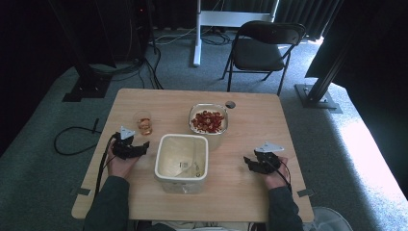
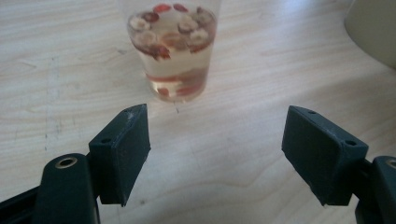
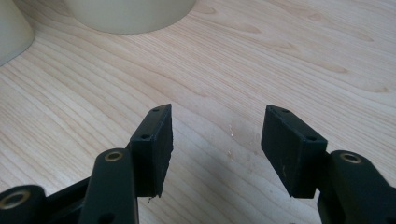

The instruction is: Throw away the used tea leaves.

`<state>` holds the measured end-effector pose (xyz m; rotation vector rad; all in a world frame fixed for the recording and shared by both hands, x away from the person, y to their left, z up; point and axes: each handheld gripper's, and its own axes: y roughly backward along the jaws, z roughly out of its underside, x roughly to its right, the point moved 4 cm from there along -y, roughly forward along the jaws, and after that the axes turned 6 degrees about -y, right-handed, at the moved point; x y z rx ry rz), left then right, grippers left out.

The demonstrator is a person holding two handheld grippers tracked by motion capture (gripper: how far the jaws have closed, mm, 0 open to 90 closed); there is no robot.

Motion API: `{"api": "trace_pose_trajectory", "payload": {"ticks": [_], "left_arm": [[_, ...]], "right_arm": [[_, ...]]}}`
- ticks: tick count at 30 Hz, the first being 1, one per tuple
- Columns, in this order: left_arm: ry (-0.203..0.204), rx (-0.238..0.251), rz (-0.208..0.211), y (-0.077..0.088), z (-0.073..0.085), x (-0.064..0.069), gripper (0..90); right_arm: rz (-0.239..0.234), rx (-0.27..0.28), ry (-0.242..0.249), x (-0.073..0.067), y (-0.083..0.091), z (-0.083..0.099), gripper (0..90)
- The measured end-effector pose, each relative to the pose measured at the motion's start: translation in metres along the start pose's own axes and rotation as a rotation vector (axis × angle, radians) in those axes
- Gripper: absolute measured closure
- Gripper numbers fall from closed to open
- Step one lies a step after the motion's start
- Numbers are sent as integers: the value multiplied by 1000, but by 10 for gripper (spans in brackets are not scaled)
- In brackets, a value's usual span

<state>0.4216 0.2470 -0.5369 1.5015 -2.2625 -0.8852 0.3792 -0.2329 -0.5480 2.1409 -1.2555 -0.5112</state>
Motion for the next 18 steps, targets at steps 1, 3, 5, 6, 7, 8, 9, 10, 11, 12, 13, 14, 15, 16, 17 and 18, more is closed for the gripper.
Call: {"api": "trace_pose_trajectory", "payload": {"ticks": [1, 3, 5, 6, 7, 8, 9, 10, 11, 12, 13, 14, 15, 16, 17, 18], "left_arm": [[0, 0, 0, 0, 0, 0, 230], [4, 12, -9, 0, -5, -3, 219], [8, 15, -15, -1, -7, -5, 201], [9, 15, -13, -2, -9, -6, 199], [8, 9, -8, -3, -10, -7, 197], [12, 5, -10, -4, -11, -8, 187], [18, 7, -11, -4, -12, -9, 175], [27, 5, -8, -5, -13, -10, 172], [33, 7, -10, -6, -14, -11, 168], [34, 12, -12, -6, -15, -12, 156], [39, 14, -12, -7, -16, -13, 156], [45, 17, -12, -8, -17, -15, 156], [46, 23, -18, -9, -19, -16, 156], [48, 25, -23, -10, -20, -18, 156], [50, 31, -20, -11, -22, -20, 156], [53, 38, -23, -12, -24, -21, 156]], "right_arm": [[0, 0, 0, 0, 0, 0, 428], [3, 0, -6, 1, 0, 2, 427], [2, -1, -8, 2, 0, 2, 428], [2, -2, -9, 2, 0, 3, 427], [1, -4, -10, 1, -1, 3, 427], [2, -6, -9, 1, -1, 3, 428], [-1, -8, -6, 1, -1, 3, 429], [-2, -10, -4, 0, -2, 4, 429], [-1, -11, -3, 0, -2, 4, 429], [1, -12, -3, 0, -3, 4, 428], [0, -14, -2, -1, -3, 4, 429], [0, -14, -1, -1, -3, 4, 429], [0, -14, -2, -1, -3, 5, 429], [0, -14, -2, -1, -3, 5, 430], [0, -14, -2, 0, -4, 5, 430], [0, -16, -5, 0, -4, 5, 430]]}}
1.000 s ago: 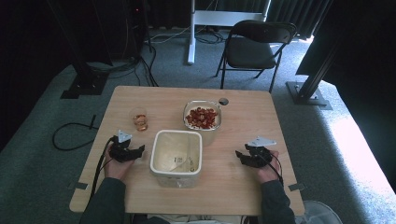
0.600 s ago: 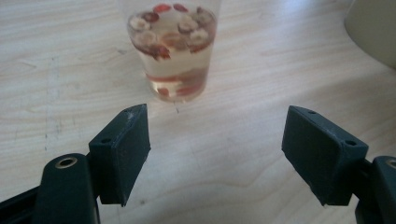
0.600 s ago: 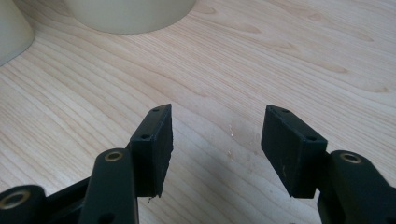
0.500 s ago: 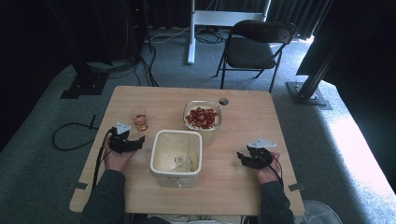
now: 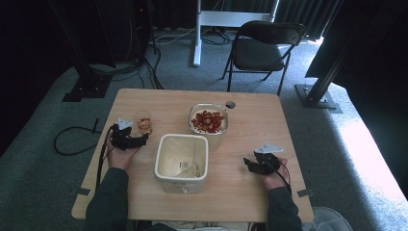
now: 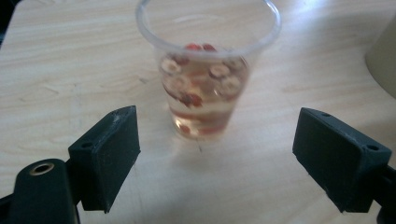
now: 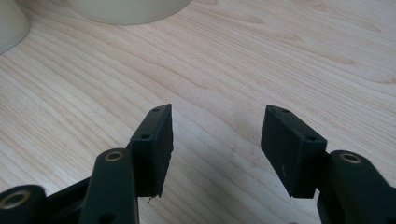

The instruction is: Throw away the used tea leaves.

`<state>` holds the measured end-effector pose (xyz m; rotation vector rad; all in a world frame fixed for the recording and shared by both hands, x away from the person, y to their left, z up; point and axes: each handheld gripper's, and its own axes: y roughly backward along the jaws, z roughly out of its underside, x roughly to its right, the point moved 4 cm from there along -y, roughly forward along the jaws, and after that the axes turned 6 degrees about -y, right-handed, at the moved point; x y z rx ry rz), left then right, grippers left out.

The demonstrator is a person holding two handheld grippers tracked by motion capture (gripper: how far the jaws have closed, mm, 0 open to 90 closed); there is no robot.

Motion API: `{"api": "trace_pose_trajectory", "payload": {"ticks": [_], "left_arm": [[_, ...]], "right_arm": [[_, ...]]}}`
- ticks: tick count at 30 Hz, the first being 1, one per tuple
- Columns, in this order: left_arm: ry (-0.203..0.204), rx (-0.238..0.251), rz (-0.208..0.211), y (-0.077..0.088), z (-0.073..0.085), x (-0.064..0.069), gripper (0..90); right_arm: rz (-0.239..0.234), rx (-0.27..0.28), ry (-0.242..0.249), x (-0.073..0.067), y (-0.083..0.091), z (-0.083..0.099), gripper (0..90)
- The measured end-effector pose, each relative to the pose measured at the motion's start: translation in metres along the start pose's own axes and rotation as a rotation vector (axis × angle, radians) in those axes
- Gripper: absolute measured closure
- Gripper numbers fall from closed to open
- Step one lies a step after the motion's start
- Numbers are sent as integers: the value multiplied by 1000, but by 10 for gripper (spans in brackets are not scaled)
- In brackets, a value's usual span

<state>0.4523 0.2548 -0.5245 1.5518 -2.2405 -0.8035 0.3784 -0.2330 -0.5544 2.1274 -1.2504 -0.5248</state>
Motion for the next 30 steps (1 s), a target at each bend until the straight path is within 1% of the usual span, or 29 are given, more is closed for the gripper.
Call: {"api": "trace_pose_trajectory", "payload": {"ticks": [2, 3, 6, 7, 9, 11, 14, 15, 17, 18, 20, 23, 24, 26, 30], "left_arm": [[2, 1, -2, -2, -1, -1, 156], [1, -5, -10, -7, -3, -5, 156], [-4, -8, -18, -13, -5, -8, 157], [-2, 2, -18, -14, -6, -9, 157], [11, 6, -20, -17, -5, -11, 162], [13, 13, -8, -20, -5, -11, 162], [-6, 49, -3, -22, -6, -7, 180], [-8, 61, -5, -22, -7, -6, 192], [3, 76, 3, -25, -9, -5, 208], [3, 77, 5, -26, -10, -5, 225], [-8, 101, 3, -27, -15, -2, 235], [4, 106, 7, -31, -20, -3, 235], [7, 118, 6, -32, -21, -4, 237], [26, 126, 18, -35, -20, -5, 242], [33, 138, 13, -41, -19, -5, 240]], "right_arm": [[0, -1, -2, 0, 0, 0, 430], [-1, -3, -3, 1, -1, 1, 431], [-2, -4, -3, 1, -1, 2, 432], [-2, -5, -2, 1, -1, 2, 434], [-2, -9, -4, 1, -1, 2, 435], [-2, -11, -5, 1, -2, 2, 436], [-1, -13, -5, 1, -3, 3, 438], [-2, -15, -6, 1, -3, 3, 438], [-3, -16, -3, 0, -4, 3, 438], [-3, -17, -2, 0, -4, 3, 439], [-2, -18, -2, 0, -4, 3, 439], [-3, -16, -4, 0, -4, 3, 440], [-4, -16, -4, 0, -4, 3, 440], [-5, -15, -5, 1, -3, 3, 441], [-5, -18, -3, 1, -4, 4, 442]]}}
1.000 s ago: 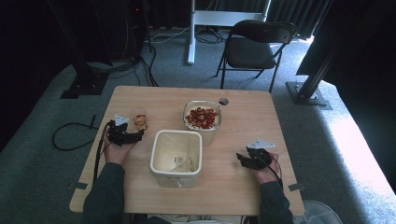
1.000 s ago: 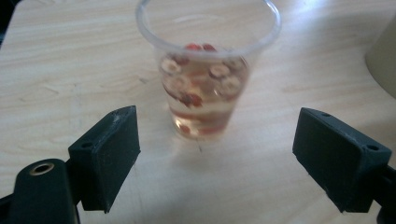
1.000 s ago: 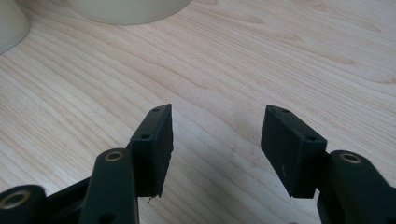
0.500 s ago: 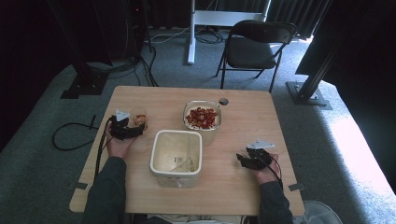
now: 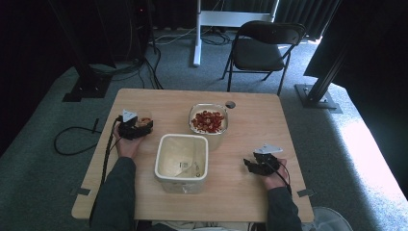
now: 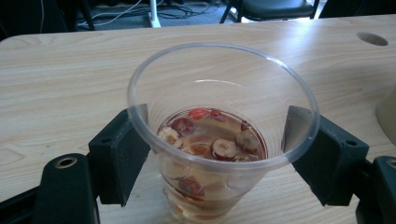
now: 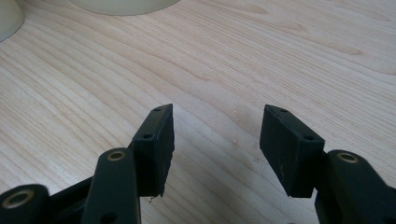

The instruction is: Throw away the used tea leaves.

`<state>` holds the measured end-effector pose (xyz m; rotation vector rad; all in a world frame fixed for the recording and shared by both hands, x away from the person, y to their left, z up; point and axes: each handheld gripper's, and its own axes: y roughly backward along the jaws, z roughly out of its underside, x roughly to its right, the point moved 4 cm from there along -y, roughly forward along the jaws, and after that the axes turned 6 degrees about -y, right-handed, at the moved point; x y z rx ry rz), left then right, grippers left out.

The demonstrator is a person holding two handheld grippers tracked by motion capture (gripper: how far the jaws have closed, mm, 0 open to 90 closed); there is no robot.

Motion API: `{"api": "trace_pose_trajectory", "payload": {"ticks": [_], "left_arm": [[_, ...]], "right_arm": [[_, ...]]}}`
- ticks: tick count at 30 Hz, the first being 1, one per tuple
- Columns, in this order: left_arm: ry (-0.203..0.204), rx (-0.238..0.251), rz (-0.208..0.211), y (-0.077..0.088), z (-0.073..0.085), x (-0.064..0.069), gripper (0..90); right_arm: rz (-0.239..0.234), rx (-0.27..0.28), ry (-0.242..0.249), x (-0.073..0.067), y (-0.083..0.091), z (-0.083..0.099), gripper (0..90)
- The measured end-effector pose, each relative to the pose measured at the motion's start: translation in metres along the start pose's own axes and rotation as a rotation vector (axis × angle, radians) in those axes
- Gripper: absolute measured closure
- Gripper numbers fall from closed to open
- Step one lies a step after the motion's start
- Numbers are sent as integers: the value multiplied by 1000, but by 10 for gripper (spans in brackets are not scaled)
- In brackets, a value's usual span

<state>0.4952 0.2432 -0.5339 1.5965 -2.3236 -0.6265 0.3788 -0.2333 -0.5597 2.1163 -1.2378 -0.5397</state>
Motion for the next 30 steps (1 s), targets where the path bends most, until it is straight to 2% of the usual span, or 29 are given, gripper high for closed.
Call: {"api": "trace_pose_trajectory", "payload": {"ticks": [3, 7, 11, 15, 18, 26, 30], "left_arm": [[24, 34, -3, -2, -2, 1, 238], [27, 39, -11, -5, -2, 1, 244], [-2, 41, -29, -7, -1, 3, 243], [-11, 33, -51, -8, -1, 2, 247], [-17, 34, -57, -8, 0, 2, 279], [-31, 33, -76, -8, -1, 3, 297], [-57, 32, -77, -7, -2, 7, 302]], "right_arm": [[0, 0, 1, 0, 0, 0, 443], [-1, -2, 0, 0, 0, 0, 446], [-1, -2, 0, 0, -1, 1, 446], [-2, -1, 1, 0, 0, 1, 446], [-2, -3, 1, 0, 0, 2, 446], [-2, -3, -3, 1, 0, 2, 446], [-2, -6, -4, 2, -1, 3, 447]]}}
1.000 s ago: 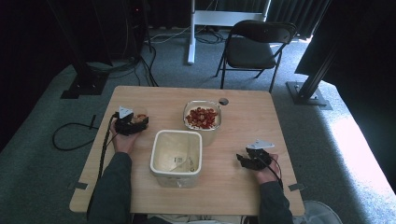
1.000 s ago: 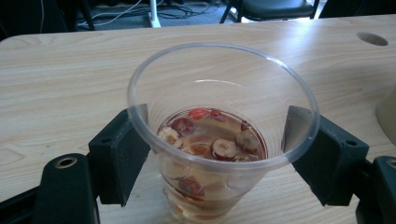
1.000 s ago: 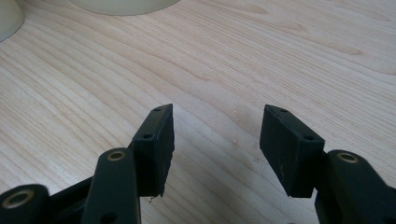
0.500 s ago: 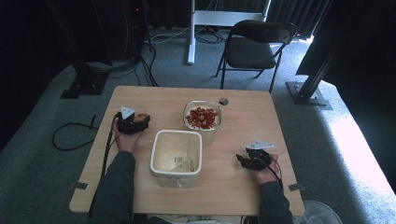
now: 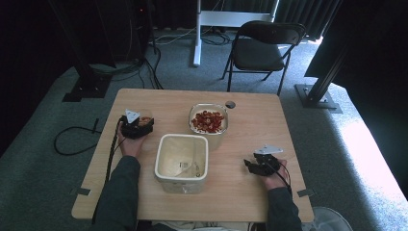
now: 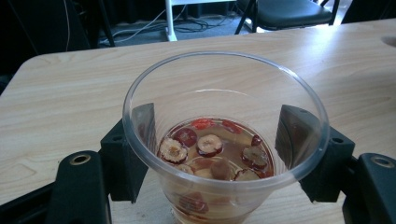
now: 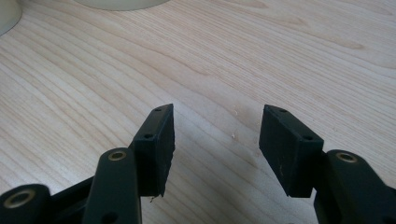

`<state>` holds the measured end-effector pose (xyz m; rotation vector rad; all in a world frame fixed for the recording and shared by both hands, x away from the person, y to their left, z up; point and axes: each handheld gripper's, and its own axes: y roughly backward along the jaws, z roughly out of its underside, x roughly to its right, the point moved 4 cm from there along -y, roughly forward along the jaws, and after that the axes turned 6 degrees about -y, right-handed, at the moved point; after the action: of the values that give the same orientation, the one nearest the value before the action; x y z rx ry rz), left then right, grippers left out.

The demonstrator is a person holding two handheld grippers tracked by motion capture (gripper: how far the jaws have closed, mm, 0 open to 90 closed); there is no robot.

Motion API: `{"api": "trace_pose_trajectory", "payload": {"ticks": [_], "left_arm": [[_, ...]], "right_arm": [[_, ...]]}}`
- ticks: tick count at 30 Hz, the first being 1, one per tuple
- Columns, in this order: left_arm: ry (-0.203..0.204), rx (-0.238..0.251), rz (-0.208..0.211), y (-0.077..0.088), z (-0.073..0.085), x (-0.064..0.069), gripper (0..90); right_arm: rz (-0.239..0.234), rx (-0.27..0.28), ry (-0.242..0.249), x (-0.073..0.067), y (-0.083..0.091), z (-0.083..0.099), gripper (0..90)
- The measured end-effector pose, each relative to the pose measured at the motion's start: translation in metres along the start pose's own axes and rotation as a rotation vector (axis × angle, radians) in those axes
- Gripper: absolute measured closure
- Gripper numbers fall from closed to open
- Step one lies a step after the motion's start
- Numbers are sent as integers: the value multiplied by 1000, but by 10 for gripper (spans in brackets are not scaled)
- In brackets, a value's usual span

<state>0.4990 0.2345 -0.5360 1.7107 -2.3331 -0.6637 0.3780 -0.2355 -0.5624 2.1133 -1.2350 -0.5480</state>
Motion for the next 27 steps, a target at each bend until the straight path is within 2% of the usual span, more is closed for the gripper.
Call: {"api": "trace_pose_trajectory", "payload": {"ticks": [5, 7, 14, 18, 27], "left_arm": [[-10, 2, 18, 3, -2, 3, 305], [-1, 16, 28, 6, -5, 4, 308], [0, 45, 46, 19, -13, 0, 315], [-13, 33, 49, 23, -17, -2, 314], [-41, 56, 106, 30, -40, 12, 314]], "right_arm": [[1, -6, -2, 0, -1, 1, 447], [2, -7, -1, 1, -2, 2, 447], [5, -15, -10, 3, -3, 4, 451], [4, -19, -9, 4, -5, 5, 451], [-1, -14, -17, 5, -6, 5, 451]]}}
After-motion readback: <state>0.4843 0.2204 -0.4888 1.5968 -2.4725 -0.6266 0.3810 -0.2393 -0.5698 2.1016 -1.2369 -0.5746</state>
